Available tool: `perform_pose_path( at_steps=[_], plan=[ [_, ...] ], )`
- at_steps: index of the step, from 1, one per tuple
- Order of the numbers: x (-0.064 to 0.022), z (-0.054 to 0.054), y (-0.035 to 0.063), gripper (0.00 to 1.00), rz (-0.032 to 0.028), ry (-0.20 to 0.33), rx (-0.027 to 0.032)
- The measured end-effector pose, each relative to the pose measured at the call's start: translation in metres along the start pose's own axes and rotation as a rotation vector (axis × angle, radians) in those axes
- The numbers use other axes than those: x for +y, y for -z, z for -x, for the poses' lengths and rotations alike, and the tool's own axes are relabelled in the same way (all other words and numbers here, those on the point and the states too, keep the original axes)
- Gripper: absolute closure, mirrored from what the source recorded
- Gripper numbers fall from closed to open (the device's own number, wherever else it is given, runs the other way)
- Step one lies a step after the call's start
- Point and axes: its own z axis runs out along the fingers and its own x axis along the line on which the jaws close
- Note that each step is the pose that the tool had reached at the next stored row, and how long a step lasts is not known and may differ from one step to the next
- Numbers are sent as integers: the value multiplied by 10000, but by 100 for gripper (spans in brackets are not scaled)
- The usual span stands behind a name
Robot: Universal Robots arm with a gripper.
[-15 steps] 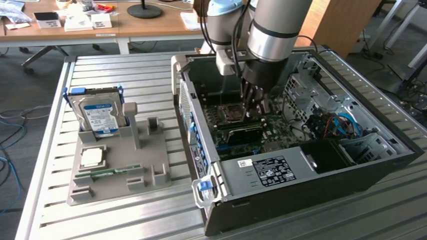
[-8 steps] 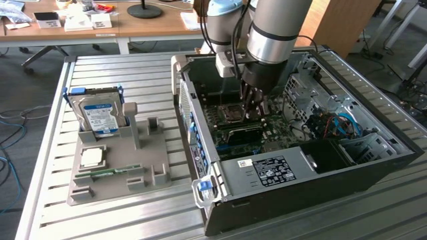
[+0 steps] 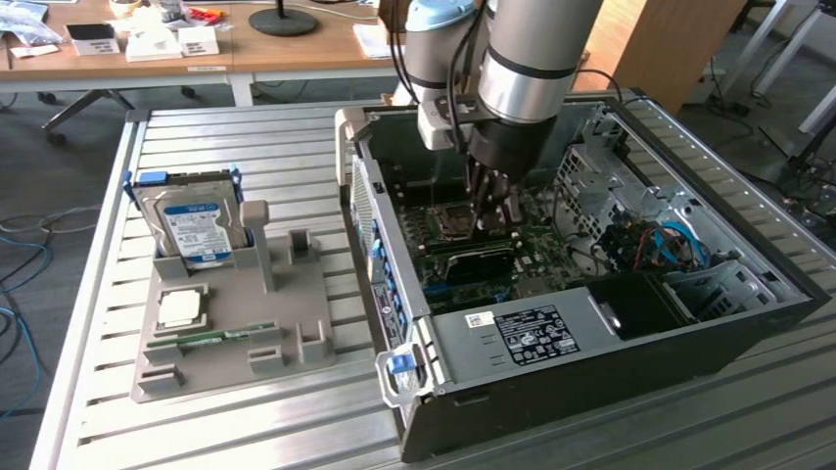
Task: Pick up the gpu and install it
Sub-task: 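Press down on the gpu until it lock into place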
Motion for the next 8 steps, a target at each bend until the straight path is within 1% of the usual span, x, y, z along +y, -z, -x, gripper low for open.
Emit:
perform_pose_path(
  at_steps=[8],
  plan=[
    [25,-3,-82,89,0,0,2]
  ],
)
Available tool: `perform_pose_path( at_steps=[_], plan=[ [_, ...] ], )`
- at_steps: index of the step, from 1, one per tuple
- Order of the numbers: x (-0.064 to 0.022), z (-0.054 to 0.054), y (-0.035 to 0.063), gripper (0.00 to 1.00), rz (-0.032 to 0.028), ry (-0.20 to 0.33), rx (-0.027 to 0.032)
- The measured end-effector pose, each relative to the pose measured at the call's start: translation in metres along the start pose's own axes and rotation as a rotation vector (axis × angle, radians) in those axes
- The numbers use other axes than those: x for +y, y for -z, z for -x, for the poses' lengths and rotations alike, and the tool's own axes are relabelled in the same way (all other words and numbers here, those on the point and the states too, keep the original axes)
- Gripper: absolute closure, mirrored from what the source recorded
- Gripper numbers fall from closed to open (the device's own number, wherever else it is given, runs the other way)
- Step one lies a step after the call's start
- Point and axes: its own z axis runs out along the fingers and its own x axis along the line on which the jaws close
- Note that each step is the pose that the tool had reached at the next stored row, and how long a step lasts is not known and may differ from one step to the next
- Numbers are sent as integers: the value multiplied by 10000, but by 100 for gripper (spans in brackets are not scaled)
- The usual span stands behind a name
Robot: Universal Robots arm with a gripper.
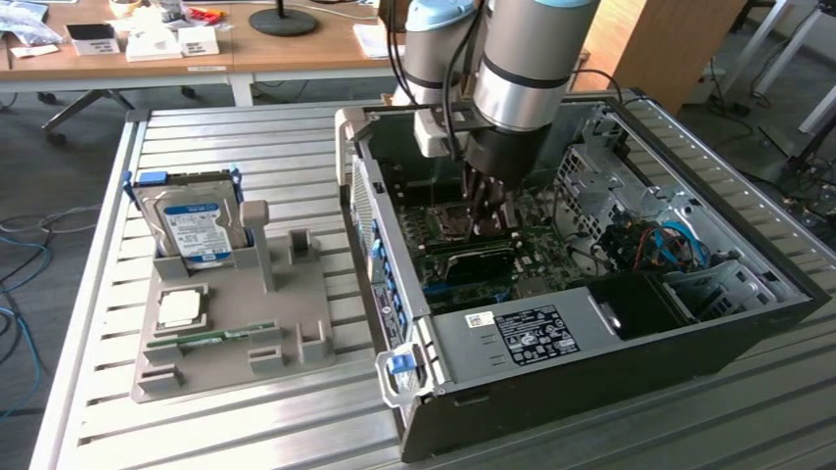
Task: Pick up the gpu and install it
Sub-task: 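Press down on the gpu until it lock into place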
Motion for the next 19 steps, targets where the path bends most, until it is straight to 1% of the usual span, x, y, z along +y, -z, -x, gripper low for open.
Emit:
perform_pose_path(
  at_steps=[5,10,16,19],
  plan=[
    [17,-2,-44,89,0,1,0],
    [17,-2,-45,89,0,1,1],
    [18,-4,-109,89,-1,1,-1],
    [18,-5,-116,89,1,1,2]
  ],
)
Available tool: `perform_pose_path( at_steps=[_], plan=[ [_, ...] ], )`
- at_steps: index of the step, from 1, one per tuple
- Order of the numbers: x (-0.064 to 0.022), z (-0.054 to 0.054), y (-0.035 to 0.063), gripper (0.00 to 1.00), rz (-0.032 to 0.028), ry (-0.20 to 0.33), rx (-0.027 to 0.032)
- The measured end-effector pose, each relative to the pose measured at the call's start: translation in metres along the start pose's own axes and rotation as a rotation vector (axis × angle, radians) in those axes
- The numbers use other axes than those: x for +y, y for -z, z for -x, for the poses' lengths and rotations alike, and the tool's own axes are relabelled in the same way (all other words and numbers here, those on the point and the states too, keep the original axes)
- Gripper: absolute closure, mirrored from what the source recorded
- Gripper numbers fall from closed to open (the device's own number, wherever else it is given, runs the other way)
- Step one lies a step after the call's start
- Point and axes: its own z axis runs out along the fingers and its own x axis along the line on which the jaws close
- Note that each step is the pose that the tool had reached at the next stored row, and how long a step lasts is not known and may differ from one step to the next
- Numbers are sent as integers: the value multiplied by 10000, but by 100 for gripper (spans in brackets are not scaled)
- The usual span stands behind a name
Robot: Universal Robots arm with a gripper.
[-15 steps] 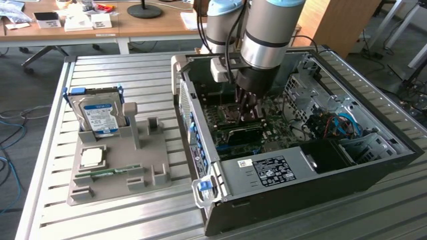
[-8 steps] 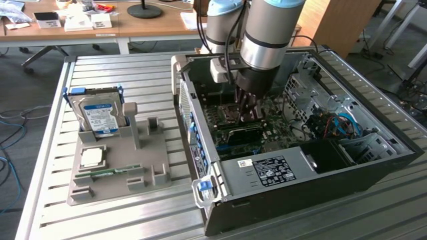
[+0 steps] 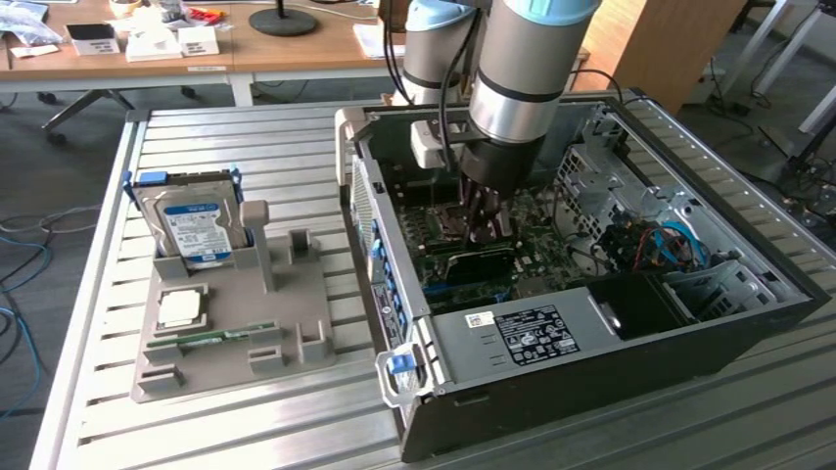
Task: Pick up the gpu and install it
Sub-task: 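Press down on the gpu until it lock into place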
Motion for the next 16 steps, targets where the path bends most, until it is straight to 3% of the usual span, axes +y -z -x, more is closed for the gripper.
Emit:
perform_pose_path(
  at_steps=[16],
  plan=[
    [1,12,-60,89,-1,0,-3]
  ],
)
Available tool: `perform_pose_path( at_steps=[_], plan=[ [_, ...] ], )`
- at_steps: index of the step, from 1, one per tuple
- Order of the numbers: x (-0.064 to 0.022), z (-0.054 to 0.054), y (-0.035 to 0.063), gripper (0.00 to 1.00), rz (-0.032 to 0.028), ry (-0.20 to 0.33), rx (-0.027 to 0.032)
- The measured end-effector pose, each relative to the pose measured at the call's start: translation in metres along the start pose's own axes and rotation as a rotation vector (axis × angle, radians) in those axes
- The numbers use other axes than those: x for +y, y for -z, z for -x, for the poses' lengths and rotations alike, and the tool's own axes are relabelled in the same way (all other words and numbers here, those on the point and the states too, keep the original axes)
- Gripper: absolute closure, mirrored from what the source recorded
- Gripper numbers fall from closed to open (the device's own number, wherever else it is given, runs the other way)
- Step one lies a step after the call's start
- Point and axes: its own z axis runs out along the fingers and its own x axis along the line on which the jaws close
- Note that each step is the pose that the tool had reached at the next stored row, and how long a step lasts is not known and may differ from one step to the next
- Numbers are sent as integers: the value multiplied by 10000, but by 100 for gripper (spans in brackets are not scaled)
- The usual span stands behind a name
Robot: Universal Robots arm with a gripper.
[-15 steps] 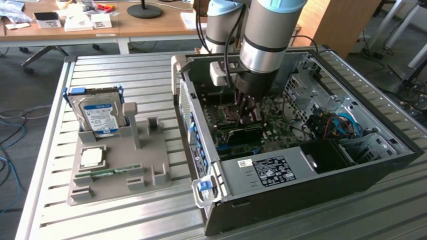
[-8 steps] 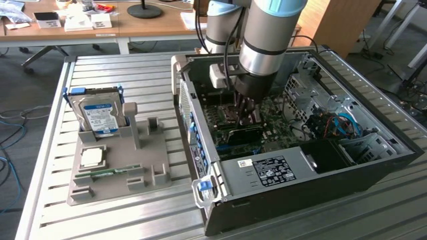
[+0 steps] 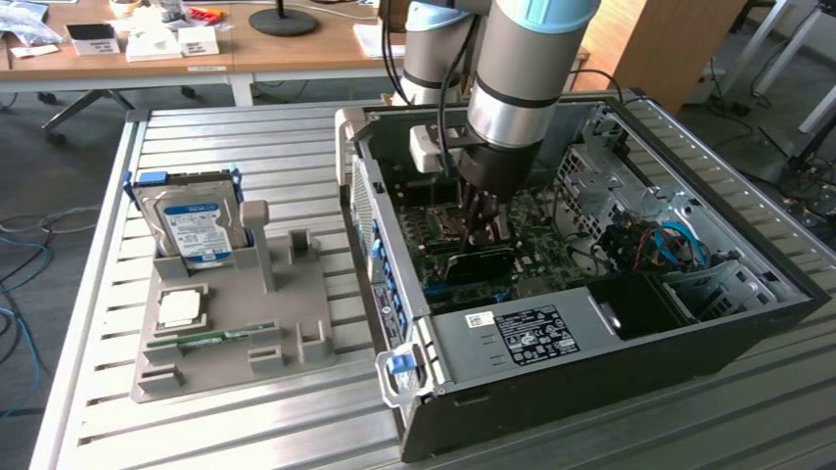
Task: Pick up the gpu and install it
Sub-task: 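Press down on the gpu until it lock into place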
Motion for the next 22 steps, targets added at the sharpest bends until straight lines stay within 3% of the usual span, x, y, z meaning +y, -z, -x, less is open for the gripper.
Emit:
perform_pose_path(
  at_steps=[22],
  plan=[
    [3,-2,-62,89,2,0,5]
  ],
)
